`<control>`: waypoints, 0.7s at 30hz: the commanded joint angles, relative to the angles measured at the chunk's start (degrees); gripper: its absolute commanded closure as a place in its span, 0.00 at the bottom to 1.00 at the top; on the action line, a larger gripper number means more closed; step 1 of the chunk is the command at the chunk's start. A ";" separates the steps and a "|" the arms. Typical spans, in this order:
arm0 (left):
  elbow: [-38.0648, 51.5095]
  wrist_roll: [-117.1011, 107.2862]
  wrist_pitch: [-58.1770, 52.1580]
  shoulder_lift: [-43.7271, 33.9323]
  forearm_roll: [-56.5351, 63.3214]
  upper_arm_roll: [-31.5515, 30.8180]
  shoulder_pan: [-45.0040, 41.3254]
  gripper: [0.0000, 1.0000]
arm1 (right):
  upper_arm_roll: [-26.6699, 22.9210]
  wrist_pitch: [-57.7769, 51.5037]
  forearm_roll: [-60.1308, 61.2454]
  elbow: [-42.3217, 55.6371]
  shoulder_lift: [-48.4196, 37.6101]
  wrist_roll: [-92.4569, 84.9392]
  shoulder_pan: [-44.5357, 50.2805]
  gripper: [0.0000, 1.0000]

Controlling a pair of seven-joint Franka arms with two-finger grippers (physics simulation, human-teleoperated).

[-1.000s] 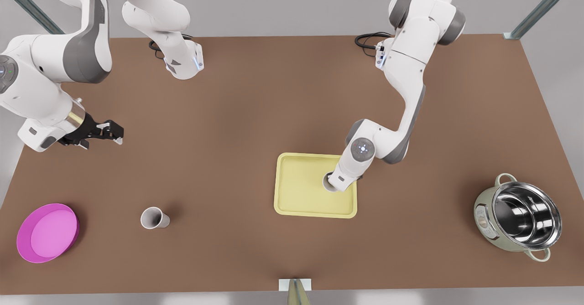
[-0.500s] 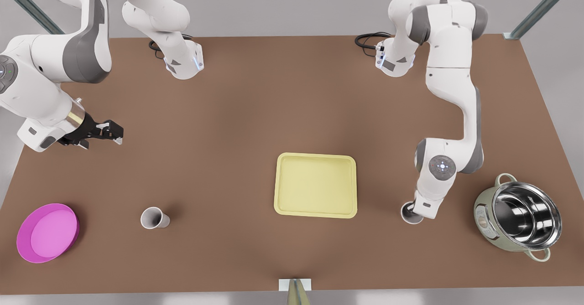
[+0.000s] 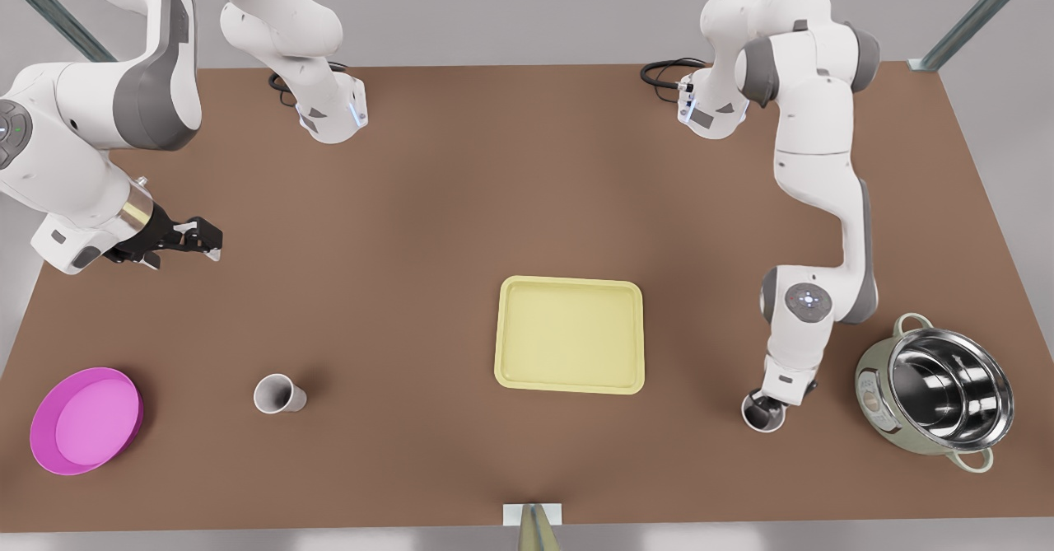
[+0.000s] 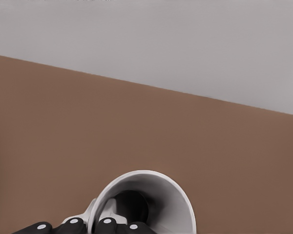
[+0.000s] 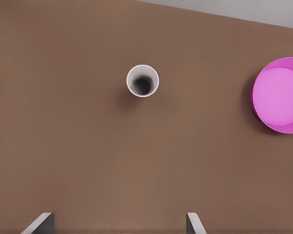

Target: Use the left arm to pick up the white IKEA cup from the tray and place it on the middle-left position; use the right arm to pick up the white IKEA cup from the tray and place it on the middle-right position

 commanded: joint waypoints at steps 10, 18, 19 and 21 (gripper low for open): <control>-0.14 4.41 3.61 0.74 0.07 0.00 0.11 0.00 | 0.02 -0.03 -0.05 0.03 -0.06 -0.01 0.00 0.00; 0.30 4.50 -23.90 -12.88 2.18 -0.27 -3.94 0.00 | 0.02 0.06 -0.05 0.03 -0.06 -0.01 0.00 0.00; 2.93 6.95 -30.31 -13.67 1.74 -1.23 -3.94 0.00 | 0.02 0.06 -0.05 0.03 -0.06 -0.01 0.00 0.00; 13.04 21.63 -51.66 -13.94 -8.10 -0.88 -3.50 0.00 | 0.02 -0.03 -0.05 0.03 -0.06 -0.01 0.00 0.00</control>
